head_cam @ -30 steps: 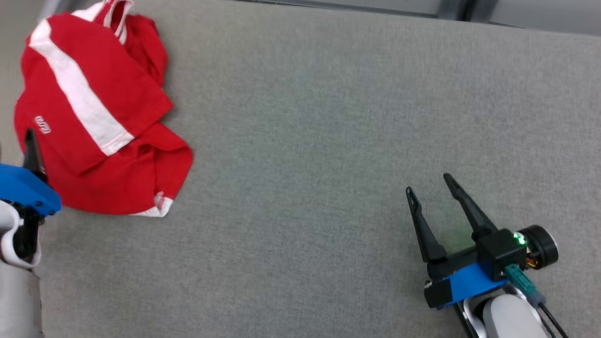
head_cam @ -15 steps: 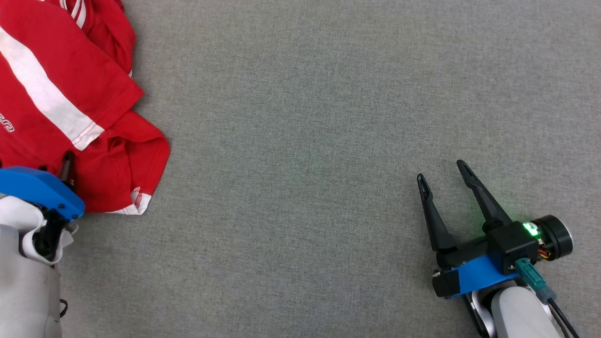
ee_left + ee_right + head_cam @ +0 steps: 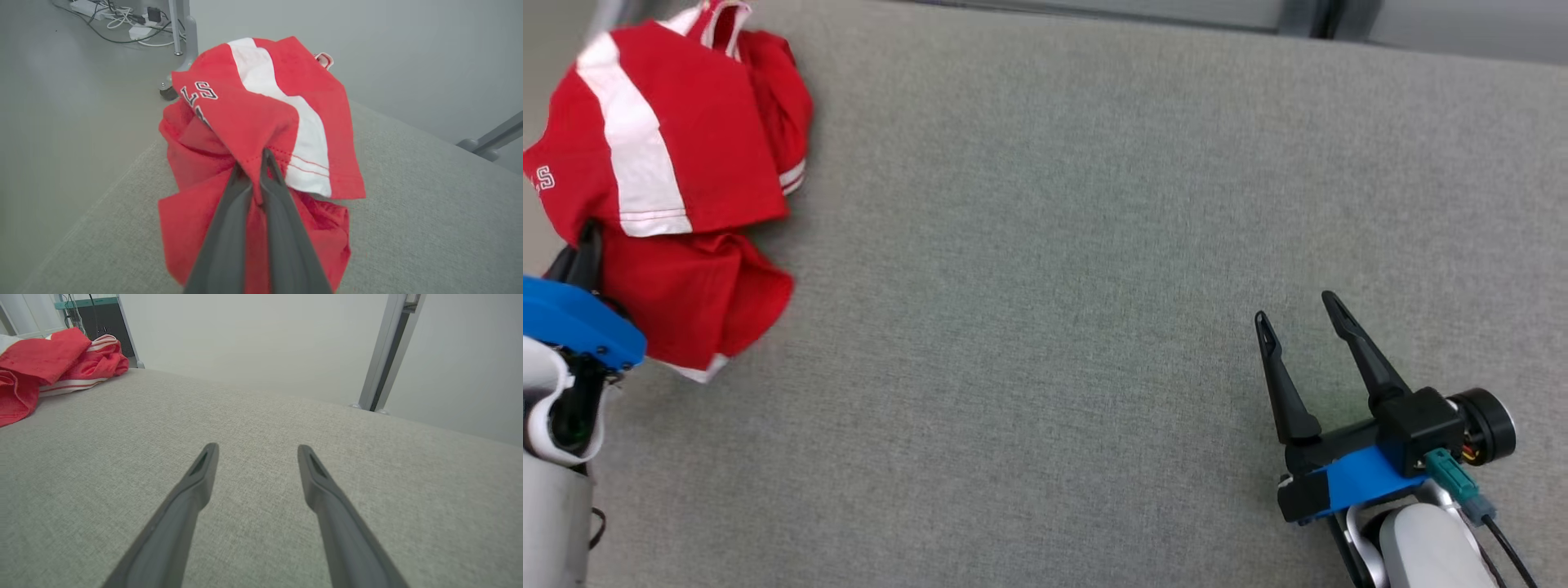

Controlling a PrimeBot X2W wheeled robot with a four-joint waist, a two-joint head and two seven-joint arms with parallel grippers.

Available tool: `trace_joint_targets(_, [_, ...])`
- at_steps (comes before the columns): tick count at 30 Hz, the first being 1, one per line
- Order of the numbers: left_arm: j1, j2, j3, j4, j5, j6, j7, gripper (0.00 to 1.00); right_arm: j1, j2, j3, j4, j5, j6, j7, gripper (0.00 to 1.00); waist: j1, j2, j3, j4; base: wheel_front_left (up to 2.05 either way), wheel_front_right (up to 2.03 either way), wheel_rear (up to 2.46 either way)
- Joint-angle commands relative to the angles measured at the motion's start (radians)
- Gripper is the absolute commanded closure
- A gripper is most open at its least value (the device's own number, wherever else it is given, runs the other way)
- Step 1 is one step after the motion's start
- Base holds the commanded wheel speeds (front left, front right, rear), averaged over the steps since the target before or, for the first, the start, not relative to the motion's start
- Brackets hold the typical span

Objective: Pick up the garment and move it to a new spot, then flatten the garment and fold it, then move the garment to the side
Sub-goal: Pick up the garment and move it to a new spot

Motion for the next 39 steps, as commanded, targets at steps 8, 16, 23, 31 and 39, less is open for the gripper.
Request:
trace_joint_targets(8, [0.027, 0.093, -0.036, -0.209, 0.011, -0.002, -0.018, 1.0, 0.033, -0.004, 0.009, 0.032, 0.061, 0.0, -0.003, 0.0, 0.0001, 0.0, -0.13, -0.026, 0.0, 0.0, 0.0])
trace_joint_targets(16, [-0.041, 0.074, -0.105, -0.451, 0.04, 0.017, 0.057, 1.0, 0.059, -0.004, 0.011, 0.047, 0.12, 0.0, -0.003, 0.0, 0.0001, 0.0, -0.215, -0.107, 0.0, 0.0, 0.0])
trace_joint_targets(23, [-0.083, -0.075, -0.216, -0.541, 0.065, 0.055, 0.048, 1.0, 0.073, -0.004, -0.019, 0.054, 0.142, 0.0, -0.003, 0.0, 0.0001, 0.0, -0.227, -0.191, 0.0, 0.0, 0.0])
trace_joint_targets(31, [-0.027, -0.276, -0.381, -0.422, 0.039, 0.023, -0.024, 1.0, 0.05, -0.003, -0.039, 0.049, 0.149, 0.0, -0.003, 0.0, 0.0001, 0.0, -0.177, -0.271, 0.0, 0.0, 0.0])
trace_joint_targets(39, [0.102, -0.31, -0.462, -0.185, 0.004, 0.005, -0.102, 1.0, 0.03, -0.003, -0.058, 0.04, 0.152, 0.0, -0.003, 0.0, 0.0001, 0.0, -0.121, -0.3, 0.0, 0.0, 0.0])
